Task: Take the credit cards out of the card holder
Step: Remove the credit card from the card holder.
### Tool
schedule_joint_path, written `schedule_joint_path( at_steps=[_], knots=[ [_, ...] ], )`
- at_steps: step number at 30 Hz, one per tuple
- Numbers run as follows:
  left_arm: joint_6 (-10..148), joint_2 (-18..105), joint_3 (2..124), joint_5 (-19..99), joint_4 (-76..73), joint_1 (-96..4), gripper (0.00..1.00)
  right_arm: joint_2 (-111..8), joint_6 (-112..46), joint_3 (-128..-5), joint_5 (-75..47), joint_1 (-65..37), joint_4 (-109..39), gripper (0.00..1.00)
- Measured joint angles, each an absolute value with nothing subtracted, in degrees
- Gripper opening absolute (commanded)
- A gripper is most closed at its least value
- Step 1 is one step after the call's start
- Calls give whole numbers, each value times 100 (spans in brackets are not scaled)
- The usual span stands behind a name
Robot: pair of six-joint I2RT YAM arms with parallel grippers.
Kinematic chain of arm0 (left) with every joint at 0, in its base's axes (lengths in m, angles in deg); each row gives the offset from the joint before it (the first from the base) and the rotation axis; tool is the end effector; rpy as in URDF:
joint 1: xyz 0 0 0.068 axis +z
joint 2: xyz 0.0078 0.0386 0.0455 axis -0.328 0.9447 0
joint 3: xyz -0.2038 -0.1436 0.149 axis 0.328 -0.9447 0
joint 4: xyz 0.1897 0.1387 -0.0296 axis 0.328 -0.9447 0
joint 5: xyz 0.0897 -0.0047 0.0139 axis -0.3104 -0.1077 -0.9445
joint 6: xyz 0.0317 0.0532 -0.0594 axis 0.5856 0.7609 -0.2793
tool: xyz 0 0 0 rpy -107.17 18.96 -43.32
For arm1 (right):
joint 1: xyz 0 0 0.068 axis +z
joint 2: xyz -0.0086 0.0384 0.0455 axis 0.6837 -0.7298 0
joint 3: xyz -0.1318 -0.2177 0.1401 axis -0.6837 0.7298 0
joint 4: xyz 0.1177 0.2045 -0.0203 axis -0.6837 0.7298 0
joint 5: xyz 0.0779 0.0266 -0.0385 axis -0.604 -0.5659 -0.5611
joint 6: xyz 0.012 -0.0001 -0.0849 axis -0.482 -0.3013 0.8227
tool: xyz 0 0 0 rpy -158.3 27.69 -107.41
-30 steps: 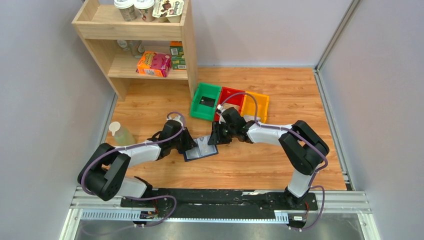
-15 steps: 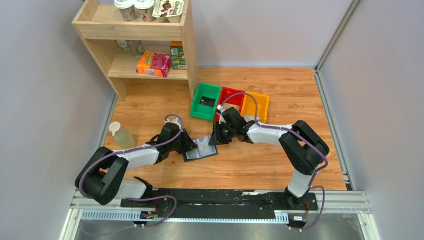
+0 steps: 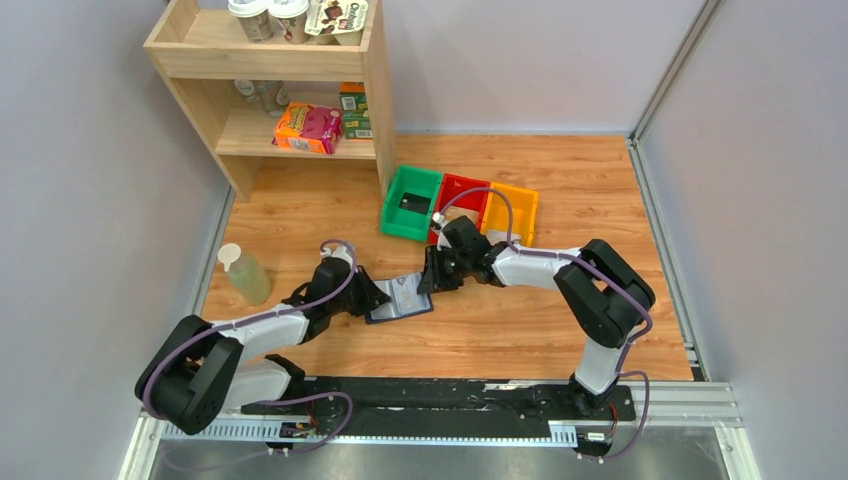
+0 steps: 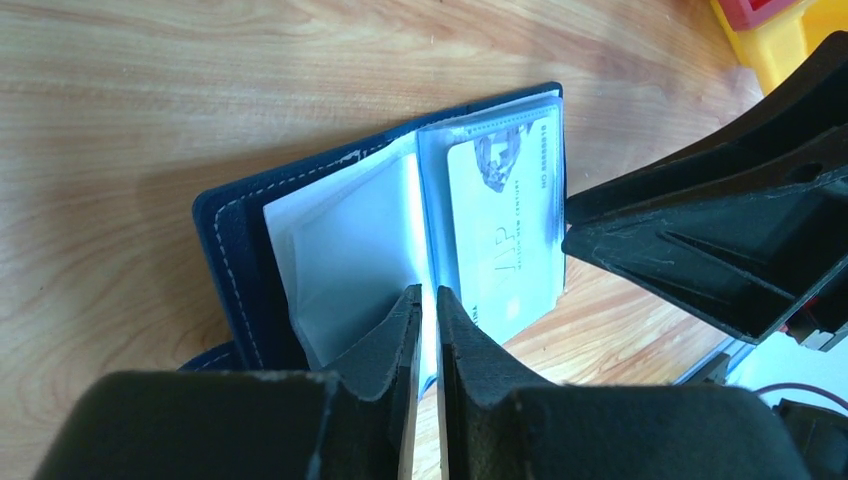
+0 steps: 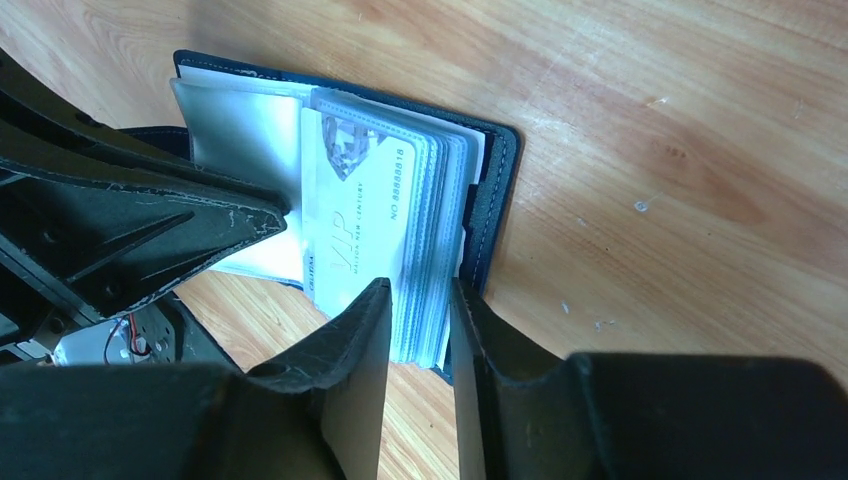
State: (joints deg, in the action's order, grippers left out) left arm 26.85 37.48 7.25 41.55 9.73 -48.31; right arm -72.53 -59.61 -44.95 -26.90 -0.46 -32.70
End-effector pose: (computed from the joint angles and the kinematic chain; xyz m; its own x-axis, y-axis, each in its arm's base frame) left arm 0.1807 -0.1155 0.1439 -0.8089 -0.4588 -0.3676 -0.0983 0.7221 -0.6848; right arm 0.2483 0.2652 0.1547 -0.9161 -0.1395 -0.3760 -0.3493 0.7380 0.5773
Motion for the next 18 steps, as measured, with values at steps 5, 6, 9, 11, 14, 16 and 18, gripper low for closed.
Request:
schedule_joint_path(
  at_steps=[5, 6, 9, 11, 14, 16, 18],
  knots=[
    [2632, 3506, 533, 4111, 1085, -4829, 22, -7204, -5950, -4502, -2674, -46, -3176, 33],
    [2624, 3471, 517, 4111, 1096, -4831, 23, -7198, -5948, -4515, -2674, -46, -3154, 33],
    [2602, 3429, 517, 4098, 1148, -4831, 25, -7198, -5933, -4565, -2679, -46, -3132, 31],
    [2593, 3423, 517, 4074, 1185, -4831, 27, -7198, -5920, -4620, -2685, -46, -3130, 31],
    [2584, 3429, 517, 4067, 1236, -4831, 28, -7200, -5900, -4740, -2687, -46, -3119, 30],
    [2582, 3493, 526, 4070, 1264, -4831, 28, -7213, -5889, -4832, -2687, -46, -3119, 30],
    [2582, 3606, 539, 4074, 1299, -4831, 28, -7226, -5880, -4887, -2690, -46, -3123, 29]
  ],
)
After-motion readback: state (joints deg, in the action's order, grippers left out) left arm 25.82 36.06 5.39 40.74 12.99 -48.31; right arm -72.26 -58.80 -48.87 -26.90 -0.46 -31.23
